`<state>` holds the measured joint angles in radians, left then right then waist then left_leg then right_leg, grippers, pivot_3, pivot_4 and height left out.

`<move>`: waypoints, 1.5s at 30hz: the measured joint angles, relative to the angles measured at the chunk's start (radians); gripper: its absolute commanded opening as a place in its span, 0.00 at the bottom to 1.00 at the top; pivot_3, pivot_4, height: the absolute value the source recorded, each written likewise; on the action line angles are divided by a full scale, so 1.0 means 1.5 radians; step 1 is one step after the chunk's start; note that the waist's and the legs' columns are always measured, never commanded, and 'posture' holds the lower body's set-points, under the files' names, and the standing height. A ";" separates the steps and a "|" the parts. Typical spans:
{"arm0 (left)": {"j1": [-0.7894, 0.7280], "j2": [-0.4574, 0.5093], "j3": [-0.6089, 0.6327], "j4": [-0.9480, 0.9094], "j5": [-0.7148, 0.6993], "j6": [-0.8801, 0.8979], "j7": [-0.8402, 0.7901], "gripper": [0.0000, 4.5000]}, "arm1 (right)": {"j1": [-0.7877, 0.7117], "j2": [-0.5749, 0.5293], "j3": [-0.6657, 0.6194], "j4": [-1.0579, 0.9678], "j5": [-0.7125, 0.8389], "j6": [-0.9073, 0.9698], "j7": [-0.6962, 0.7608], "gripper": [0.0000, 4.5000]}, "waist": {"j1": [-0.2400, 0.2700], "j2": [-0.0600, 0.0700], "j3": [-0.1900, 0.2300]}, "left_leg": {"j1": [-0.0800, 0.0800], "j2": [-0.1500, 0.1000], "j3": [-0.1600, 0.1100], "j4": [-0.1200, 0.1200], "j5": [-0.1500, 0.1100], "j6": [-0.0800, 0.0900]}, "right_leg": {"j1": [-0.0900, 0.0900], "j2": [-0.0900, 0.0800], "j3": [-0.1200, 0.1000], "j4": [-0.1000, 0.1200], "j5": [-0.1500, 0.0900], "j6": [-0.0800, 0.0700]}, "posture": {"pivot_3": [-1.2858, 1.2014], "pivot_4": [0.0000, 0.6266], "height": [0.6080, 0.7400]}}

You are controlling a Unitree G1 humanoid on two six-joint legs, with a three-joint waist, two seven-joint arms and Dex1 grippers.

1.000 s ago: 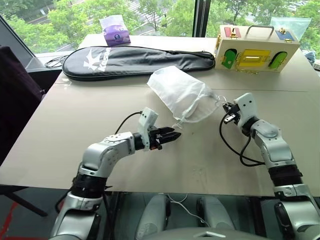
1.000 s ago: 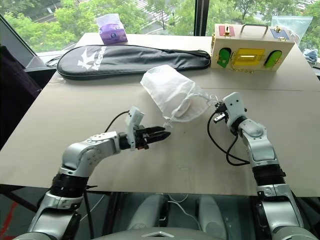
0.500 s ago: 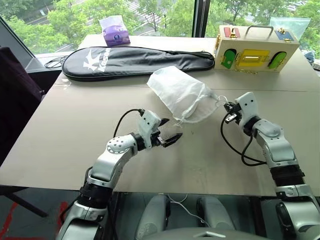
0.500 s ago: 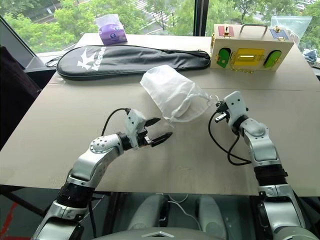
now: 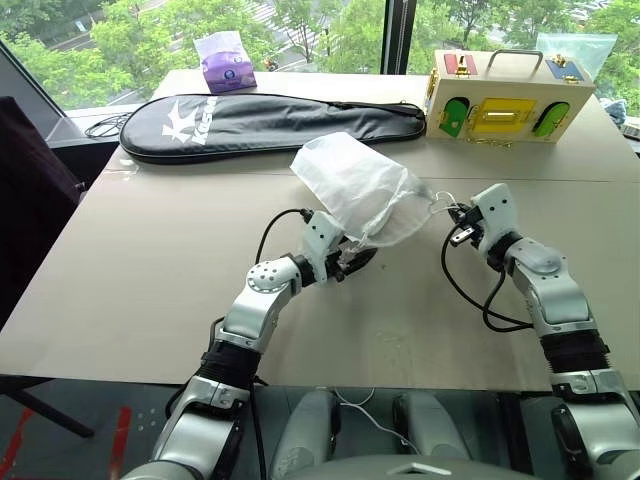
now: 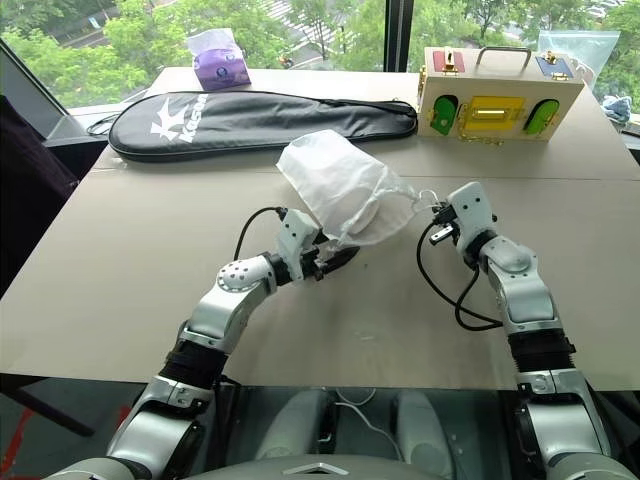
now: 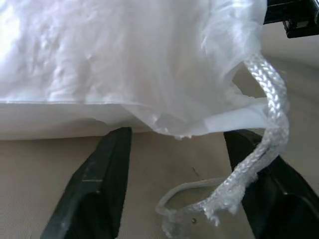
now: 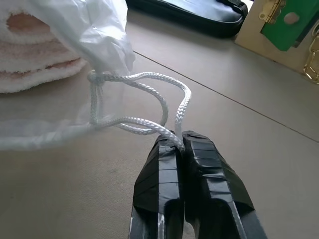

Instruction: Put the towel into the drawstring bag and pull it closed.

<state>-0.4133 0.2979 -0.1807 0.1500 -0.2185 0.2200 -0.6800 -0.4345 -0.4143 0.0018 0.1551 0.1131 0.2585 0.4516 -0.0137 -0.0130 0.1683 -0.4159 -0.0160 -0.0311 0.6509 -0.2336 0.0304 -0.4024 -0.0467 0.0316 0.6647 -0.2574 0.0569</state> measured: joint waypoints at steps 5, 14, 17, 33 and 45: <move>0.025 0.010 0.041 -0.021 0.001 0.000 0.021 0.02 | 0.012 0.000 -0.006 -0.012 -0.001 0.000 -0.010 0.00 | 0.000 0.000 0.000 | 0.000 0.000 0.000 0.000 0.000 0.000 | 0.000 0.000 0.000 0.000 0.000 0.000 | 0.52 0.24 1.00; -0.041 0.105 0.168 -0.032 0.244 -0.224 0.351 0.02 | -0.102 -0.005 -0.094 -0.011 -0.004 -0.090 -0.093 0.00 | 0.002 0.000 0.000 | 0.000 -0.001 0.000 0.000 0.000 0.000 | -0.001 -0.001 0.000 0.002 0.000 0.000 | 0.52 0.24 1.00; -0.097 0.114 0.176 -0.019 0.282 -0.247 0.412 0.02 | -0.162 -0.005 -0.094 -0.012 -0.005 -0.108 -0.106 0.00 | 0.004 0.000 0.000 | -0.001 -0.002 0.000 0.000 0.000 0.000 | -0.001 -0.001 0.000 0.002 0.000 0.000 | 0.52 0.24 1.00; -0.247 0.117 0.220 0.088 0.281 -0.214 0.510 0.02 | -0.267 -0.009 -0.111 0.015 -0.017 -0.147 -0.178 0.00 | 0.000 0.000 0.000 | -0.001 -0.001 0.000 -0.001 0.000 -0.001 | -0.003 -0.001 0.000 0.002 0.000 0.000 | 0.52 0.24 1.00; -0.267 0.053 0.302 0.138 0.162 -0.093 0.594 0.02 | -0.257 -0.025 -0.160 0.047 -0.028 -0.079 -0.329 0.00 | 0.000 -0.001 0.000 | -0.003 -0.002 0.000 0.000 0.002 -0.003 | -0.004 -0.001 0.001 0.004 0.000 0.000 | 0.52 0.24 1.00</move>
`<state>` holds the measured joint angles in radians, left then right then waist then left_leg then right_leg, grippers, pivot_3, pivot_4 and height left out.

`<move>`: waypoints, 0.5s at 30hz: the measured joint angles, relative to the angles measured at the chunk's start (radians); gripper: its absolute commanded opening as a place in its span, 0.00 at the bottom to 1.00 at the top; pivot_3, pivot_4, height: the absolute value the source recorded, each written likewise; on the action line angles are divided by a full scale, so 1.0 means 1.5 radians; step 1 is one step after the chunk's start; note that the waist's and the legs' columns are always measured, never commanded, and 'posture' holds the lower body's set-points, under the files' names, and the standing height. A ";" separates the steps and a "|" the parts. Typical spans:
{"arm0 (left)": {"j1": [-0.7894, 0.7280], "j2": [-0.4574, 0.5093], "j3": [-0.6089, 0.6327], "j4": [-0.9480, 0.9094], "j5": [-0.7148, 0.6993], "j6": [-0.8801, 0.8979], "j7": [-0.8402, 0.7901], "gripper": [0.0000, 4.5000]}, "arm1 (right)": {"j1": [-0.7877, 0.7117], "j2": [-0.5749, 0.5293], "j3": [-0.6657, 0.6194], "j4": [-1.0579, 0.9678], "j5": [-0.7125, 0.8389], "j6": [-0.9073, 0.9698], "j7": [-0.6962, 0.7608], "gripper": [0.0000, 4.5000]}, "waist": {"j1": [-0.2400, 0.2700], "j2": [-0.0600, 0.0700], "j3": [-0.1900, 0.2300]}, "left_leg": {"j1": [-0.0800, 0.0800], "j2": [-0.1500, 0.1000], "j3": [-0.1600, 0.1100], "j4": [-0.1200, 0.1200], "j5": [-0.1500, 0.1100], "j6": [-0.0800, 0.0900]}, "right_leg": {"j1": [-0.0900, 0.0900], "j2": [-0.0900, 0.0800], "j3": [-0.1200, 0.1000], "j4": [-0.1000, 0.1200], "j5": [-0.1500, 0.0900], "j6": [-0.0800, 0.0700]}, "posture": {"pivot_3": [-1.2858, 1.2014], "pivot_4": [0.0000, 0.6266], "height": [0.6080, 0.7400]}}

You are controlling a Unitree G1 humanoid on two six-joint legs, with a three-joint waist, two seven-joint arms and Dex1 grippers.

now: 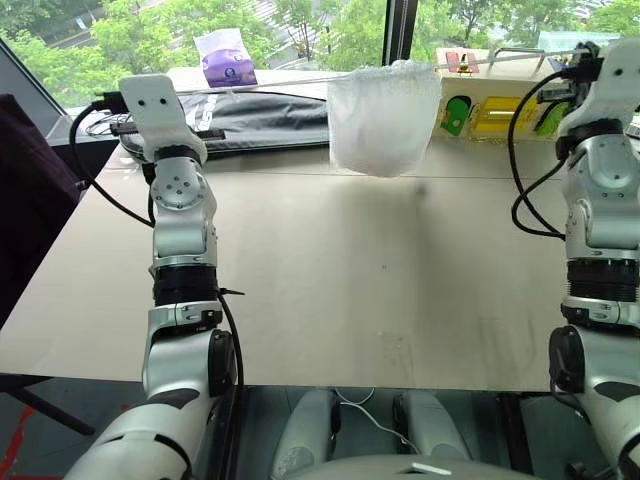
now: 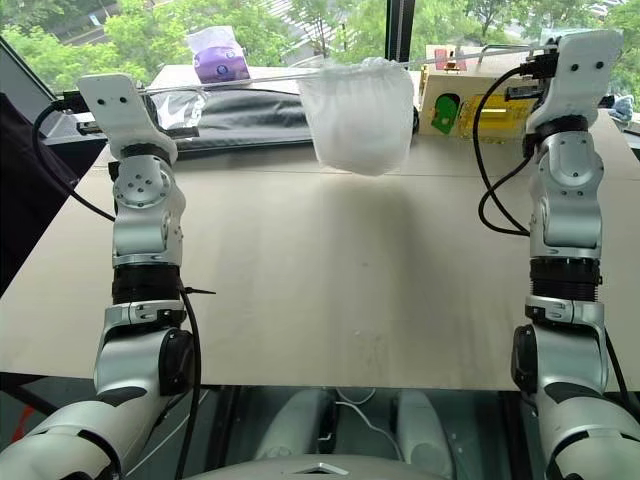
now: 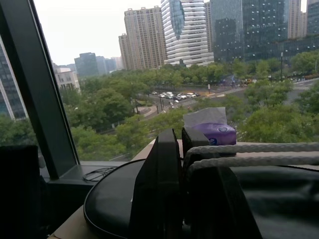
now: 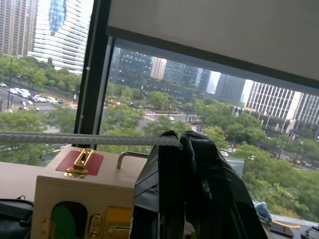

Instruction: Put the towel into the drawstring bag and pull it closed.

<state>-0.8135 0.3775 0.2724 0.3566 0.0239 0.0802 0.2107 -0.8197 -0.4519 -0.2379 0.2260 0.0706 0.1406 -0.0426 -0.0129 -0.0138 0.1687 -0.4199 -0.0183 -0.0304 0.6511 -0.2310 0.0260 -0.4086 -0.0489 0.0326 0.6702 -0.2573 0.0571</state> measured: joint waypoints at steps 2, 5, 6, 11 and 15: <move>0.000 0.000 0.000 0.000 0.001 0.009 0.035 0.02 | 0.000 0.000 -0.014 0.009 0.001 0.030 -0.050 0.00 | -0.001 0.000 0.000 | 0.000 0.000 0.001 0.000 0.000 0.000 | 0.000 0.000 0.001 0.001 0.000 0.000 | 0.52 0.24 1.00; 0.003 0.000 0.000 0.004 0.001 0.021 0.066 0.02 | 0.004 0.000 -0.017 0.012 0.010 0.066 -0.093 0.00 | -0.001 0.000 0.000 | 0.000 0.000 0.002 0.000 0.000 0.000 | -0.001 0.000 0.002 0.002 0.000 0.000 | 0.52 0.24 1.00; 0.005 0.000 0.000 0.004 0.001 0.023 0.072 0.02 | 0.005 0.000 -0.018 0.012 0.012 0.073 -0.101 0.00 | -0.001 0.000 0.000 | 0.000 0.000 0.002 0.000 0.000 0.000 | -0.002 0.000 0.002 0.002 0.000 0.000 | 0.52 0.24 1.00; 0.021 -0.002 0.000 0.017 -0.016 0.029 0.099 0.02 | 0.013 0.004 -0.029 0.007 0.059 0.118 -0.122 0.00 | -0.001 0.000 0.000 | 0.000 0.000 0.003 0.000 0.000 0.000 | -0.002 0.000 0.003 0.003 0.000 0.000 | 0.52 0.24 1.00; 0.021 -0.002 0.000 0.019 -0.020 0.024 0.104 0.02 | 0.014 0.004 -0.029 0.007 0.074 0.123 -0.125 0.00 | -0.001 0.000 0.000 | 0.000 0.000 0.003 0.001 0.000 0.000 | -0.002 0.001 0.003 0.004 0.000 0.000 | 0.52 0.24 1.00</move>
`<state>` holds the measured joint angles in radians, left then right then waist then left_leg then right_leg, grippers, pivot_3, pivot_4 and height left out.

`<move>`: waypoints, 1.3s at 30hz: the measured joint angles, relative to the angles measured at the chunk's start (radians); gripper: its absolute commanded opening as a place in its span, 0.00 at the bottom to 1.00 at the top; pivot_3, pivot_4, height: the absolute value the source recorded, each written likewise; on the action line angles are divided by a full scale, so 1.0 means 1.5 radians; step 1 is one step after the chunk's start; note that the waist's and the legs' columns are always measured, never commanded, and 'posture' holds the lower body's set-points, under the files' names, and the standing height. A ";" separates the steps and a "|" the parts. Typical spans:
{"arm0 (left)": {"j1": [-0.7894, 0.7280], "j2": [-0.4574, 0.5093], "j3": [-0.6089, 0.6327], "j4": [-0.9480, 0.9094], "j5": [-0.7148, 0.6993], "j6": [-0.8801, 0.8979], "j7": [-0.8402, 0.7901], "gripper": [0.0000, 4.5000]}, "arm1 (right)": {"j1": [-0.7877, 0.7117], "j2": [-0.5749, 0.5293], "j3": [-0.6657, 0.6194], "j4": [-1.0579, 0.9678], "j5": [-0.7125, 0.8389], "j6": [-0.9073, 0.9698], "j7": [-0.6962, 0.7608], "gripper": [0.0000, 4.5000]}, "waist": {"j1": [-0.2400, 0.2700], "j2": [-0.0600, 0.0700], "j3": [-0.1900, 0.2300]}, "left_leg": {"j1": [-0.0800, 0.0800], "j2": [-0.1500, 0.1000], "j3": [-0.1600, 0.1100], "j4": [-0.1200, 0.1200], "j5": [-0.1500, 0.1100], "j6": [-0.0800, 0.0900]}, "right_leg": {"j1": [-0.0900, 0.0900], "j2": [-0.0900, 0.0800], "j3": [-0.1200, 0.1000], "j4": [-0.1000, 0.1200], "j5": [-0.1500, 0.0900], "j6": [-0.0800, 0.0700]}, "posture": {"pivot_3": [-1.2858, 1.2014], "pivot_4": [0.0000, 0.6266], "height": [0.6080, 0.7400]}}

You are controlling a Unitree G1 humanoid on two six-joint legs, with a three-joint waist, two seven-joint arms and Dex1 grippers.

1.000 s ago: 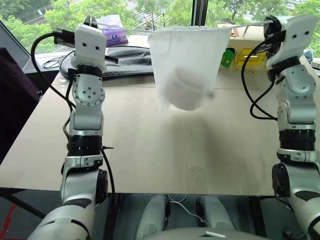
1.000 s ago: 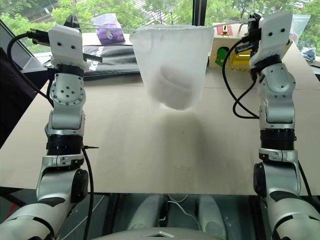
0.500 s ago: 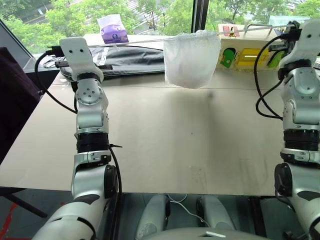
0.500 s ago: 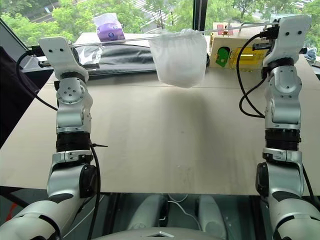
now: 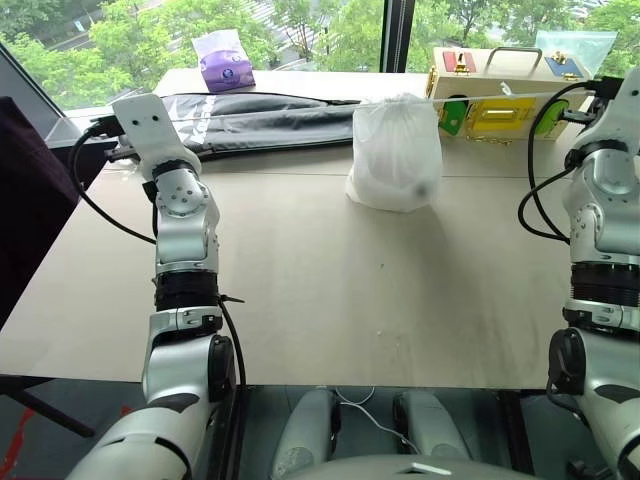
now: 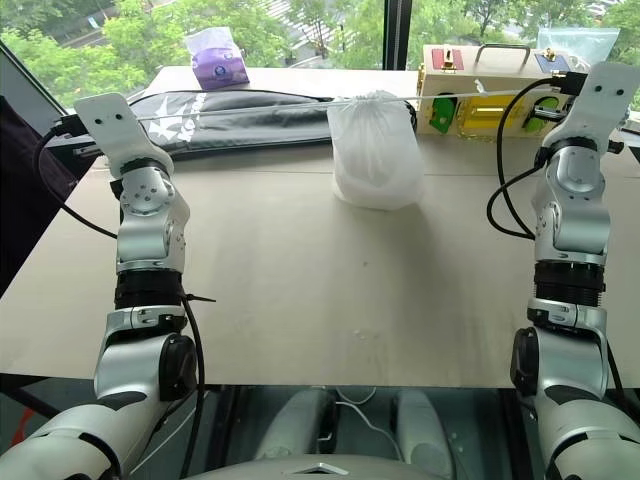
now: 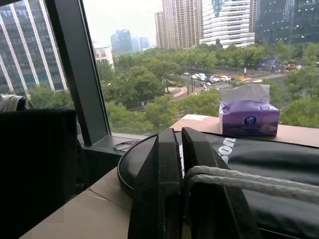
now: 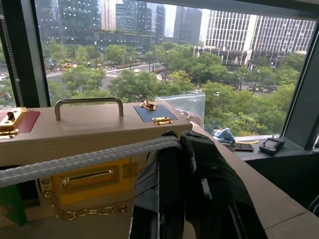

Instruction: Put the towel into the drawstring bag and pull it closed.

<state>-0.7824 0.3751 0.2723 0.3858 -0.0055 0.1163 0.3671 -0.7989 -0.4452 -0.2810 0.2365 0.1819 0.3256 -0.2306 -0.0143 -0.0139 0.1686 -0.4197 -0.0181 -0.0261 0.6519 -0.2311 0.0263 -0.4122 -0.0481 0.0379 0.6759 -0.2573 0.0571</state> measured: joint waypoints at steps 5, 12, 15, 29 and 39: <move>-0.030 0.001 -0.001 0.043 -0.024 -0.031 -0.009 0.02 | -0.002 0.000 0.000 0.009 0.018 -0.009 -0.008 0.00 | 0.000 0.000 0.000 | 0.000 0.000 0.000 0.001 0.000 0.000 | 0.000 0.000 0.000 0.001 0.000 0.000 | 0.52 0.24 1.00; -0.035 0.008 -0.006 0.063 -0.094 -0.058 -0.168 0.02 | 0.040 -0.057 -0.020 0.002 0.066 0.034 0.077 0.00 | 0.001 0.000 0.000 | 0.000 0.000 0.000 0.000 0.000 0.000 | 0.000 0.000 0.000 -0.001 0.000 0.000 | 0.52 0.24 1.00; -0.012 0.003 -0.010 0.034 -0.138 -0.044 -0.262 0.02 | 0.105 -0.076 -0.025 -0.032 0.098 0.091 0.154 0.00 | 0.000 0.000 0.000 | -0.001 0.000 0.000 0.000 0.000 0.000 | 0.000 0.000 0.000 -0.001 0.000 0.000 | 0.52 0.24 1.00; 0.121 0.044 -0.080 -0.206 -0.332 0.210 -0.611 0.02 | 0.317 -0.206 0.022 -0.280 0.281 0.292 0.553 0.00 | -0.004 0.000 0.000 | 0.003 0.002 0.000 0.003 -0.002 0.003 | 0.003 0.002 0.001 0.001 0.000 0.000 | 0.52 0.24 1.00; 0.171 0.092 -0.081 -0.206 -0.327 0.239 -0.678 0.02 | 0.360 -0.265 0.022 -0.277 0.284 0.303 0.648 0.00 | 0.001 0.000 0.000 | 0.002 0.002 0.000 0.004 -0.002 0.003 | 0.003 0.002 0.000 0.001 0.000 0.000 | 0.52 0.24 1.00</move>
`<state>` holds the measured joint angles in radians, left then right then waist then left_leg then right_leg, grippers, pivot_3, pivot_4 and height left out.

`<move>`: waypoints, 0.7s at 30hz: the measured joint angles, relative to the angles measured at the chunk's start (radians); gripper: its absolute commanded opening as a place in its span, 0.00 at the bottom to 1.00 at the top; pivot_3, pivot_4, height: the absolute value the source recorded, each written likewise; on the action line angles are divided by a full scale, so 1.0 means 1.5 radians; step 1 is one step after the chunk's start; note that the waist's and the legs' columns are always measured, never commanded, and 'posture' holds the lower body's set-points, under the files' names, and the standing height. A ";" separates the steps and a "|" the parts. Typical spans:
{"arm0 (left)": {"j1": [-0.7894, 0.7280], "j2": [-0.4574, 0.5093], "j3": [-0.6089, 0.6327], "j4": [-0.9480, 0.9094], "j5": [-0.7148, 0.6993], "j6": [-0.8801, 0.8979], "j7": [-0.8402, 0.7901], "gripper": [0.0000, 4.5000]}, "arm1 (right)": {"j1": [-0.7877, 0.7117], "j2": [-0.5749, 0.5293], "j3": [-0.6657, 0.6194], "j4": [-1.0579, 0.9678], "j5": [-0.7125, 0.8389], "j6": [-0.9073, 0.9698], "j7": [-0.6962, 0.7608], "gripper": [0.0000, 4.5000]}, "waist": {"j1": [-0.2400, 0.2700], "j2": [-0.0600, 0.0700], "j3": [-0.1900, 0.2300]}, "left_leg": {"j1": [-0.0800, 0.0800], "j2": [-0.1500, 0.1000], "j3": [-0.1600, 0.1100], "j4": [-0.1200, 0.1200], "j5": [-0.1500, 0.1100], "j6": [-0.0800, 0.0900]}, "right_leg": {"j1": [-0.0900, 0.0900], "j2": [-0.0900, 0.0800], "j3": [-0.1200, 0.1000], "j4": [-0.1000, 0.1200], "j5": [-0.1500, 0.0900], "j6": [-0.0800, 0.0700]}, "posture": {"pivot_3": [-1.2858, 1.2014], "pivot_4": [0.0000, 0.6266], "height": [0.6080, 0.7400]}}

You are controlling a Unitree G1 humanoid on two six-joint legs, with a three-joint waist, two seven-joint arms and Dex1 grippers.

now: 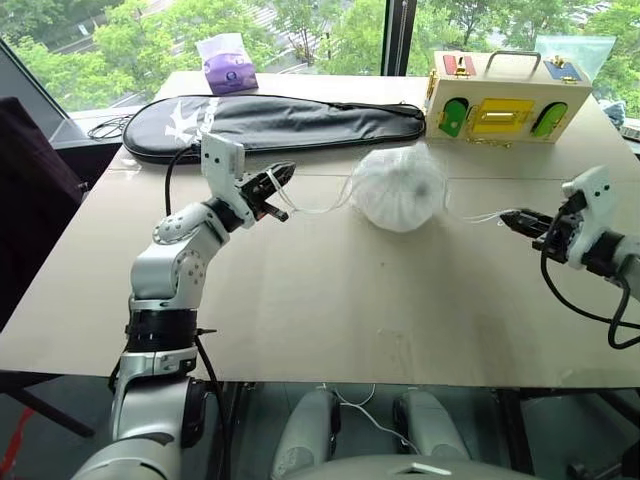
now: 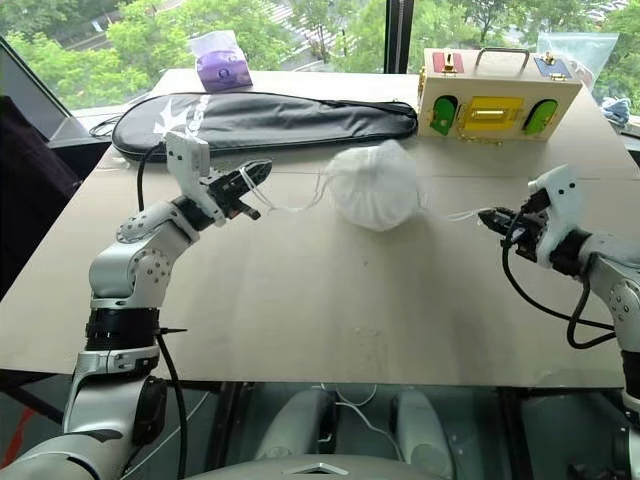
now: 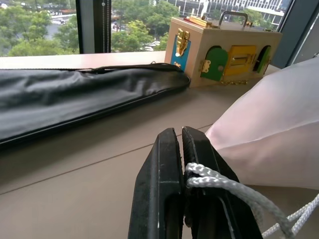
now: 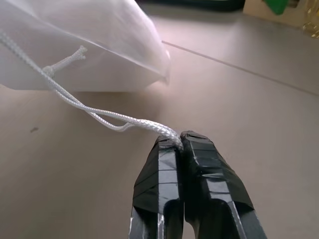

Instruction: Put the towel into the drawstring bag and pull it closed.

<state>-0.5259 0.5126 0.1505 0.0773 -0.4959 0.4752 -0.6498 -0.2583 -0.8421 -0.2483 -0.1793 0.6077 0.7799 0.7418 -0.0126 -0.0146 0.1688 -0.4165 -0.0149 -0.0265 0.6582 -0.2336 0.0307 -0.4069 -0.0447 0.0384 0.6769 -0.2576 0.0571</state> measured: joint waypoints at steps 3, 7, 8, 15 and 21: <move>0.005 0.005 -0.005 0.001 0.022 -0.004 -0.003 0.02 | -0.013 0.009 0.001 0.021 -0.023 -0.011 -0.020 0.00 | -0.001 0.000 0.000 | 0.000 0.000 0.000 0.000 0.000 0.000 | 0.000 0.000 0.000 0.000 0.000 0.000 | 0.52 0.24 1.00; 0.004 -0.002 -0.030 0.007 0.052 -0.006 0.000 0.02 | -0.066 0.051 0.005 0.065 -0.063 -0.039 -0.067 0.00 | -0.001 0.000 0.000 | 0.001 0.000 0.001 0.001 0.000 0.000 | 0.000 0.000 0.001 0.001 0.000 0.000 | 0.52 0.24 1.00; 0.001 -0.011 -0.039 0.010 0.064 -0.007 0.003 0.02 | -0.081 0.066 0.011 0.072 -0.073 -0.048 -0.079 0.00 | -0.001 0.000 0.000 | 0.001 0.000 0.001 0.001 0.000 0.000 | 0.000 0.000 0.001 0.001 0.000 0.000 | 0.52 0.24 1.00; -0.019 -0.044 -0.128 0.027 0.117 -0.053 -0.033 0.22 | -0.132 0.167 0.063 0.081 -0.115 -0.105 -0.121 0.16 | 0.000 0.000 0.000 | -0.001 0.000 0.000 0.000 0.000 0.000 | -0.001 0.000 0.000 0.000 0.000 0.000 | 0.52 0.24 1.00; -0.054 -0.036 -0.129 0.109 0.175 -0.131 -0.032 0.72 | -0.113 0.152 0.092 0.069 -0.110 -0.086 -0.068 0.63 | 0.000 0.000 0.000 | -0.001 0.000 0.000 0.000 0.000 0.000 | 0.000 0.000 0.000 0.000 0.000 0.000 | 0.52 0.24 1.00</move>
<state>-0.6064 0.4580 -0.0423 0.2403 -0.2341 0.2782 -0.6977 -0.4281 -0.6137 -0.1107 -0.0761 0.4428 0.6508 0.6403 -0.0123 -0.0147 0.1689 -0.4173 -0.0152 -0.0262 0.6588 -0.2336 0.0307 -0.4075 -0.0451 0.0382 0.6770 -0.2576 0.0571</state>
